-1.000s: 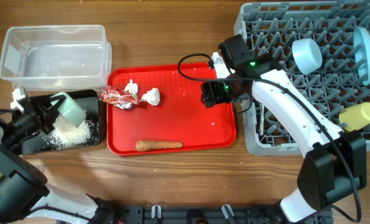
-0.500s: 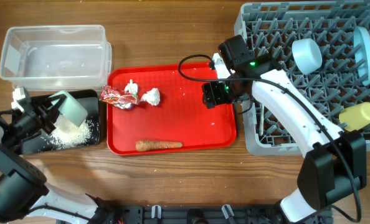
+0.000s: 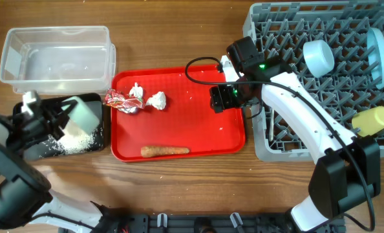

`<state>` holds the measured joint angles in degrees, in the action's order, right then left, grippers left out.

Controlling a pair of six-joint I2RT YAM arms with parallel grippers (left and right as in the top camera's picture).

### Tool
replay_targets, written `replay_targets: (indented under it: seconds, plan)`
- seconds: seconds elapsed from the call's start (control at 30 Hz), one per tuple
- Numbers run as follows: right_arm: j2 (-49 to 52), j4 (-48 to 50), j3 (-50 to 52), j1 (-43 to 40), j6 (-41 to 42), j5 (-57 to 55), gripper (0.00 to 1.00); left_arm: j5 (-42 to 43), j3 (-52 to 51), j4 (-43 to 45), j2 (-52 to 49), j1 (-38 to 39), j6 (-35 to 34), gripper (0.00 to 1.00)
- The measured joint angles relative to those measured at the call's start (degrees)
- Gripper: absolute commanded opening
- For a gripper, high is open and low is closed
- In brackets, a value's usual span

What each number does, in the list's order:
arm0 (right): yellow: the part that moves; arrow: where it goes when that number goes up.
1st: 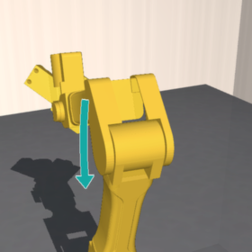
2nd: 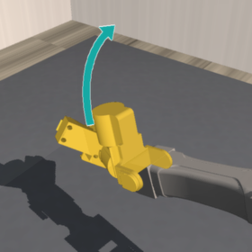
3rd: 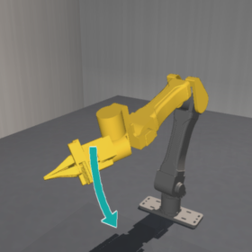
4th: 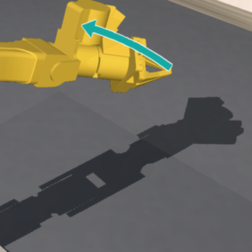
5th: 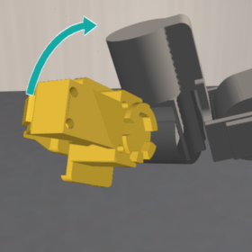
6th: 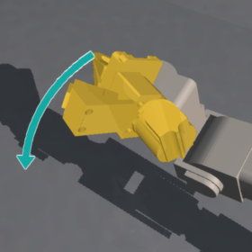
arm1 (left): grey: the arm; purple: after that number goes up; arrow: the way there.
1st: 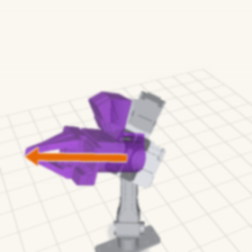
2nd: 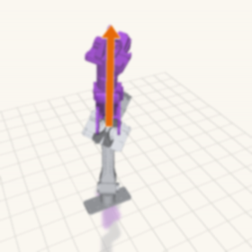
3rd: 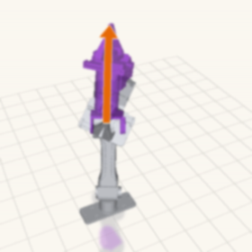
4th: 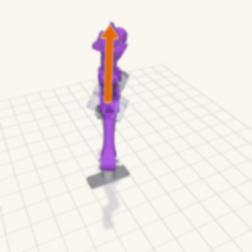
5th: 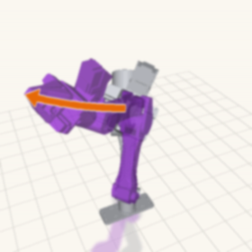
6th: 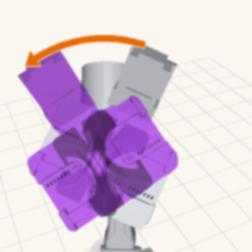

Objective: Sort waste into correct bins and load items into the dishwasher rack
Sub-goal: 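Carry the green bowl back and set it on the red tray with the left gripper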

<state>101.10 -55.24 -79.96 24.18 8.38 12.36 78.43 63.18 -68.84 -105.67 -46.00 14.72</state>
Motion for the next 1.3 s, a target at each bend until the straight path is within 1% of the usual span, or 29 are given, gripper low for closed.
replay_targets:
  seconds: [0.13, 0.17, 0.2, 0.27, 0.33, 0.4, 0.5, 0.57, 0.67, 0.7, 0.73, 0.77, 0.8, 0.83, 0.87, 0.9, 0.93, 0.97, 1.0, 1.07, 1.13, 1.2, 1.27, 1.3]
  plan:
    - [0.0, 0.0, 0.0, 0.0, 0.0, -0.04, 0.8, -1.25, 0.0, -0.9, 2.97, 8.13, 2.67, 0.04]
    - [0.0, -0.02, 0.0, 0.0, 0.0, -0.07, 0.8, -1.55, 0.0, 0.09, 3.65, 10.47, 2.97, 0.04]
    - [0.0, 0.0, 0.0, 0.0, 0.02, -0.15, 0.77, -1.77, 0.0, 2.01, 4.28, 13.53, 3.08, 0.04]
    - [0.0, -0.17, 0.0, 0.0, 0.26, -0.28, 0.73, -2.16, 0.0, 7.65, 4.98, 21.92, 2.38, 0.04]
    - [0.0, -1.33, 0.0, 0.0, 0.81, -0.39, 0.67, -3.41, 0.07, 15.96, 5.03, 29.44, -1.03, 0.04]
    - [0.0, -2.62, 0.0, 0.0, 1.31, -0.68, 0.67, -8.09, 0.09, 25.22, 5.05, 37.51, -7.65, 0.04]
    - [-0.07, -5.22, 0.0, 0.0, 2.51, -3.15, 0.68, -17.97, 0.09, 35.3, 5.05, 48.22, -16.63, 0.04]
    - [-0.17, -5.7, 0.0, 0.0, 2.82, -4.09, 0.68, -25.66, 0.04, 39.5, 5.07, 54.88, -22.12, 0.04]
    - [-2.43, -6.03, 0.0, -0.22, 3.15, -6.05, 0.69, -35.21, 0.09, 43.76, 5.07, 61.88, -26.32, 0.06]
    - [-3.91, -6.03, 0.0, -0.39, 3.19, -6.45, 0.69, -38.38, 0.07, 44.13, 5.07, 64.46, -27.34, 0.11]
    - [-4.9, -6.1, 0.0, -0.42, 3.21, -6.64, 0.69, -40.98, 0.07, 44.28, 5.07, 66.6, -28.04, 0.18]
    - [-6.23, -6.29, -0.04, -0.5, 3.37, -6.8, 0.69, -45.81, 0.07, 44.57, 5.07, 69.29, -29.2, 0.31]
    - [-6.51, -6.34, -0.07, -0.5, 3.39, -6.86, 0.69, -49.48, 0.09, 44.96, 5.07, 71.19, -30.12, 0.34]
    - [-6.58, -6.49, -0.07, -0.5, 3.37, -6.91, 0.69, -51.3, 0.07, 45.22, 5.07, 72.04, -30.29, 0.36]
    - [-6.58, -6.71, -0.07, -0.5, 3.37, -6.91, 0.69, -52.92, 0.07, 45.53, 5.07, 72.7, -30.69, 0.45]
    - [-6.58, -6.75, -0.07, -0.5, 3.39, -6.93, 0.7, -54.69, 0.07, 45.7, 5.07, 73.31, -31.19, 0.46]
    - [-6.58, -6.75, -0.07, -0.48, 3.39, -7.08, 0.73, -55.82, 0.07, 45.55, 5.07, 73.42, -31.41, 0.53]
    - [-6.58, -6.71, -0.07, -0.5, 3.39, -7.48, 0.76, -56.43, 0.09, 45.24, 5.07, 73.22, -31.63, 0.56]
    - [-6.58, -6.6, -0.07, -0.5, 3.34, -7.8, 0.84, -56.87, 0.09, 44.59, 5.09, 72.89, -31.54, 0.58]
    - [-6.58, -5.55, -0.07, -0.5, 3.52, -8.57, 0.91, -57.44, 0.09, 42.62, 5.7, 71.49, -31.8, 0.6]
    - [-6.58, -2.54, -0.07, -0.72, 3.15, -8.96, 0.93, -57.88, 0.09, 40.3, 9.4, 67.69, -31.78, 0.64]
    - [-6.58, 0.59, -0.07, -0.76, 2.86, -8.44, 0.92, -58.05, 0.07, 36.24, 14.97, 63.39, -31.8, 0.64]
    - [-6.58, 3.69, -0.09, -0.76, 2.84, -5.86, 0.89, -58.18, 0.11, 31.36, 22.27, 57.18, -31.8, 0.68]
    - [-6.58, 4.68, -0.09, -0.76, 2.89, -4.7, 0.86, -58.51, 0.13, 30.01, 24.65, 54.95, -31.74, 0.72]
